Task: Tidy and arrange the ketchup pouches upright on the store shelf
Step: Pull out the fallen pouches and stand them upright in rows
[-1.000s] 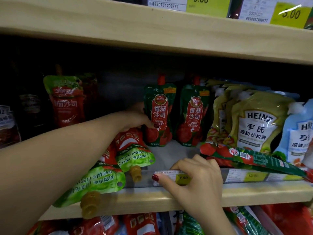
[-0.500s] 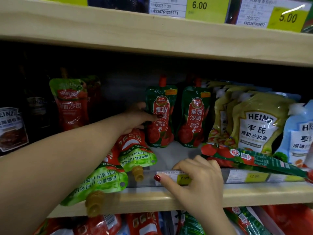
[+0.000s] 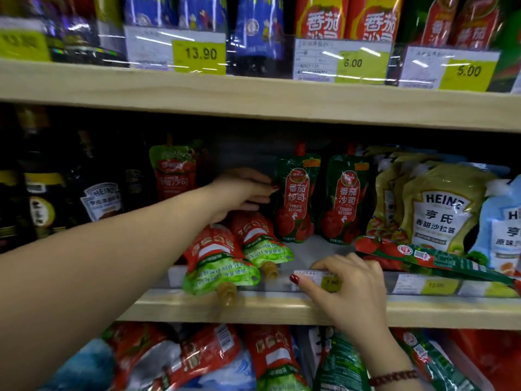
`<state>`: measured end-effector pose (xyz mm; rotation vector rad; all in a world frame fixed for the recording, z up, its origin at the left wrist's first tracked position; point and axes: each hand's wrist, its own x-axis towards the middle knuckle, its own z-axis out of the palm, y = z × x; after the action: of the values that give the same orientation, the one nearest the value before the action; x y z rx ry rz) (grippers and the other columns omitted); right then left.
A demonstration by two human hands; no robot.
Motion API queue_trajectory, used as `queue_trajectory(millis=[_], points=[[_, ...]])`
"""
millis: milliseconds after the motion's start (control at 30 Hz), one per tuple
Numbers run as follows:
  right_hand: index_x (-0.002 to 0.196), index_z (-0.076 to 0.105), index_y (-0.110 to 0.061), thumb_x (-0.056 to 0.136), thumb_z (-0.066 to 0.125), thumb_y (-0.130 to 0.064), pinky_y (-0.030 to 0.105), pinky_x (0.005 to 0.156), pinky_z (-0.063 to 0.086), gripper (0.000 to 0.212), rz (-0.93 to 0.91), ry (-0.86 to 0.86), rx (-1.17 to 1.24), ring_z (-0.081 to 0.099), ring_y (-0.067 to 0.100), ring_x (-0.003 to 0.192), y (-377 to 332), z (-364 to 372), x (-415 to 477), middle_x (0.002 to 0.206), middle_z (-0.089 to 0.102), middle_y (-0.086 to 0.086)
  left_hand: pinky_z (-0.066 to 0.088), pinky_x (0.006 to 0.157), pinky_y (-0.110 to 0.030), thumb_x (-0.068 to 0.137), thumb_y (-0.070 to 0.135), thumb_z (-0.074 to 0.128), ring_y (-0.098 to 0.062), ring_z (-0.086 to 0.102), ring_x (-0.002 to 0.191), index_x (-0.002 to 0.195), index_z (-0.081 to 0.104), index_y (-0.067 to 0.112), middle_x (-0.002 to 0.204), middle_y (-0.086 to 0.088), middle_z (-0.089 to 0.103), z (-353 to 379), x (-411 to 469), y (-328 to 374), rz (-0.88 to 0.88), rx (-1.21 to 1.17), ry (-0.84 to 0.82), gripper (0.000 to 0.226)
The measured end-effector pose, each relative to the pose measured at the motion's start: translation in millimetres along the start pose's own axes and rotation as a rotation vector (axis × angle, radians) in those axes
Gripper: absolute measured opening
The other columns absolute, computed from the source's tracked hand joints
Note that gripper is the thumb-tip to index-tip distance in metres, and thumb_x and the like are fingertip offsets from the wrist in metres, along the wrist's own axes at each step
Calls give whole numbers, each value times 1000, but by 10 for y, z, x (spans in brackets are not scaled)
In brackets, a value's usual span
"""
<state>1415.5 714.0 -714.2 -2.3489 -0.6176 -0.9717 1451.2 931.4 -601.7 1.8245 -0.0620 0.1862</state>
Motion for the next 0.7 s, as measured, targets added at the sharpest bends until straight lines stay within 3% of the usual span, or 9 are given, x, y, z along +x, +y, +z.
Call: queue_trajectory(millis=[67, 167, 300, 367, 500, 700], points=[[88, 67, -30, 70, 70, -54, 29, 73, 30, 30, 2, -42, 87, 58, 11, 83, -57, -22, 12, 84, 63, -17, 53, 87, -32, 82, 17, 67, -16, 68, 93, 107, 61, 14, 99, -6, 70, -40, -141, 43, 6, 9, -18, 26], [113, 57, -33, 68, 75, -47, 36, 87, 40, 50, -44, -146, 225, 52, 10, 105, -200, -37, 49, 108, 57, -16, 55, 82, -27, 82, 21, 67, -15, 68, 92, 97, 64, 17, 94, -3, 71, -108, -316, 68, 14, 18, -29, 16], [125, 48, -40, 71, 73, -30, 37, 101, 39, 60, -126, -219, 306, 44, 2, 122, -396, -32, 115, 128, 50, -21, 55, 82, -27, 81, 20, 69, -16, 68, 92, 94, 66, 16, 96, -6, 71, -166, -468, 25, 37, 6, 26, 14], [125, 52, -39, 72, 73, -23, 31, 103, 39, 59, -147, -252, 329, 44, -1, 122, -454, -12, 113, 129, 51, -22, 54, 84, -29, 80, 18, 70, -17, 67, 95, 91, 68, 16, 99, -9, 71, -165, -532, -19, 47, 23, 38, 11], [114, 65, -27, 75, 70, -10, 34, 97, 47, 43, -165, -265, 309, 55, 5, 114, -492, -8, 70, 117, 64, -11, 54, 81, -26, 78, 13, 70, -15, 65, 96, 86, 70, 18, 99, -6, 70, -169, -620, -76, 79, 28, 56, 9], [115, 65, -22, 80, 65, -8, 33, 90, 50, 38, -203, -286, 136, 62, 15, 108, -569, -111, 138, 115, 68, -4, 55, 82, -29, 79, 13, 70, -15, 66, 95, 81, 70, 22, 93, -5, 72, -299, -694, -37, 108, -53, 77, 9]])
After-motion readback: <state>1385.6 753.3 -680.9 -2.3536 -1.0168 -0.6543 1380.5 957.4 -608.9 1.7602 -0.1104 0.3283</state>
